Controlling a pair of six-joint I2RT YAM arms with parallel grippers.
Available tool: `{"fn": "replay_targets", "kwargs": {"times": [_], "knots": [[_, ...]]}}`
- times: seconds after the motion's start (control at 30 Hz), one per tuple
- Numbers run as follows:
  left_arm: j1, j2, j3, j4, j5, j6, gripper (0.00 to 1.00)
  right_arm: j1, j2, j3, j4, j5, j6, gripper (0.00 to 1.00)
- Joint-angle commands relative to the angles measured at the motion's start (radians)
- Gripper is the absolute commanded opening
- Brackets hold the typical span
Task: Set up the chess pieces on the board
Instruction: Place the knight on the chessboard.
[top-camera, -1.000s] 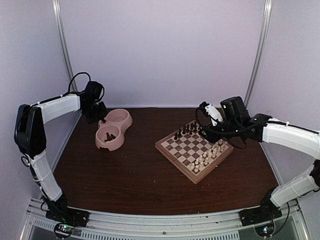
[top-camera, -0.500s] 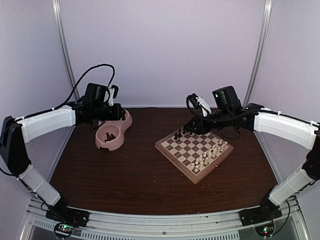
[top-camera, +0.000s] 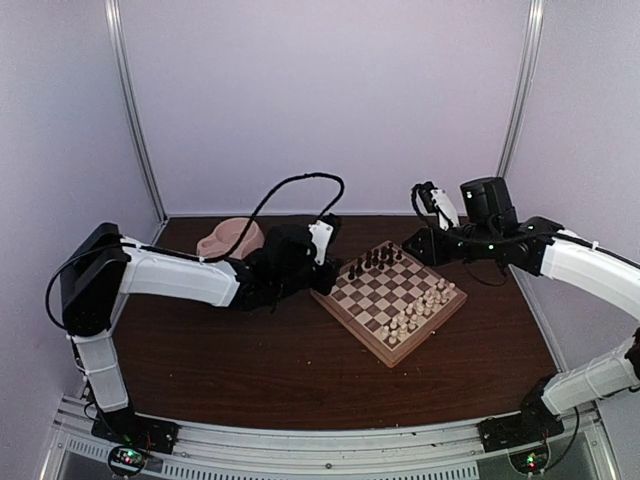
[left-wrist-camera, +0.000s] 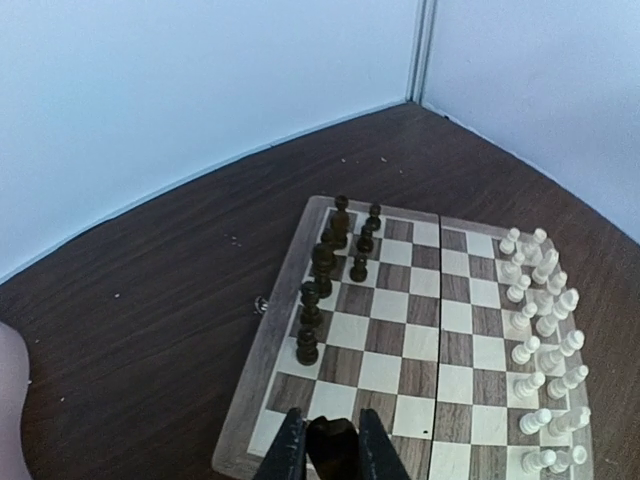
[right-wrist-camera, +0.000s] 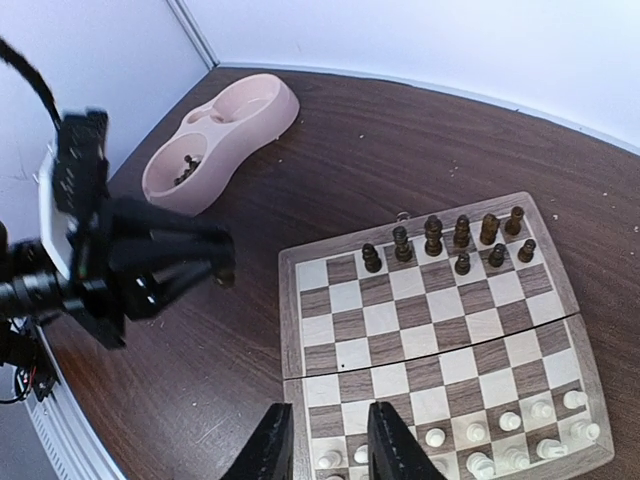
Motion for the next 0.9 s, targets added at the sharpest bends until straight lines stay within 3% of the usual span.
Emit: {"fn": "replay_targets", "kwargs": {"times": [0.0,0.27,0.87], "knots": [[-0.04,0.122,0.016,0.305,-0.058,0.161,0.15,-0.013,-0.062,-0.033,-0.016,0.083,0.012,0.28],[-0.051,0.282,0.016,0.491,-0.002,0.159,0.18,-0.022,-0.111,-0.084,-0.012,0.099,0.021,0.28],[-0.052,0.348,-0.017,0.497,0.036,0.065,0.18,-0.026,-0.06,-0.087,0.016,0.061,0.028,0.28]]}}
